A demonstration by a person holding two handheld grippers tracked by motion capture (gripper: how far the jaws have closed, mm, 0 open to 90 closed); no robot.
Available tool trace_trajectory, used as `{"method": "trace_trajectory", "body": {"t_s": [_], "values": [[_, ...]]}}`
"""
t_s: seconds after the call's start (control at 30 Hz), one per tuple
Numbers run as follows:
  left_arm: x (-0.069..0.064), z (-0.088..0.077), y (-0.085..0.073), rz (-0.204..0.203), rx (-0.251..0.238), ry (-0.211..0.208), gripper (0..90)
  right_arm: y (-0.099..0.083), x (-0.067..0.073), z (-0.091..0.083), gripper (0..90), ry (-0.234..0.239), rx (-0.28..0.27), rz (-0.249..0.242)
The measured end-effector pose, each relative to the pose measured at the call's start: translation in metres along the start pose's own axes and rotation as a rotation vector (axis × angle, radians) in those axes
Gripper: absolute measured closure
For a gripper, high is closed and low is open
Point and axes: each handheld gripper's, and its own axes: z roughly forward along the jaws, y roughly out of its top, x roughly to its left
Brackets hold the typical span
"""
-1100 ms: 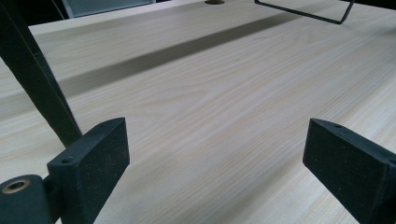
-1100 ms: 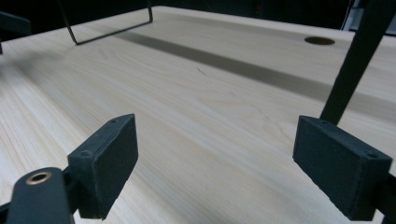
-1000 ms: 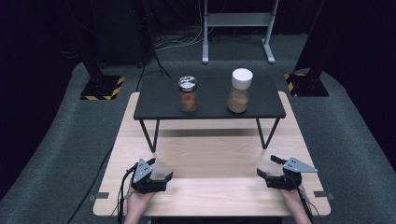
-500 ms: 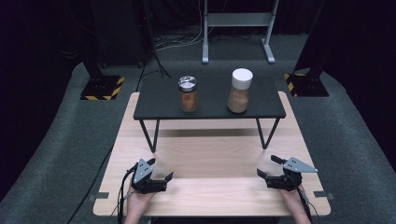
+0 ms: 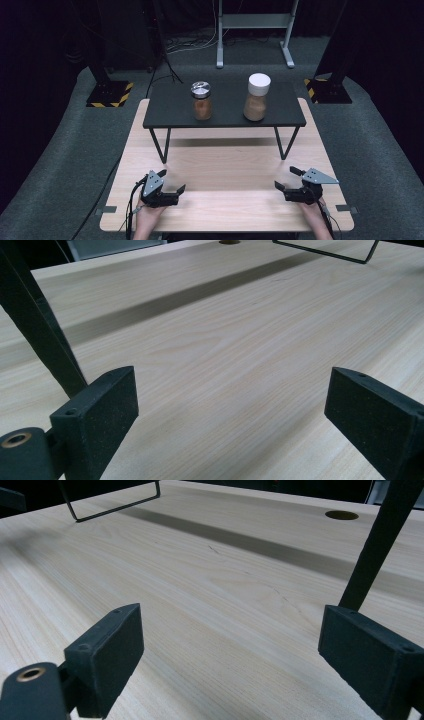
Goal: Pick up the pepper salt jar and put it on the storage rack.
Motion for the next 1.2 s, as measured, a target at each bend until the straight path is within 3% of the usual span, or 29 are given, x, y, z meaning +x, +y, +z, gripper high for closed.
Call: {"method": "trace_trajectory", "body": {"t_s": [0.5, 1.2], "values": [[0.0014, 0.0002, 0.0002, -0.012, 0.002, -0.003, 6.6, 0.0016, 0.0019, 0.0007, 9.8, -0.009, 0.009, -0.002], [-0.0005, 0.0008, 0.0015, 0.003, 0.008, 0.001, 6.6, 0.0025, 0.0023, 0.001, 9.4, -0.007, 0.015, -0.006]]}}
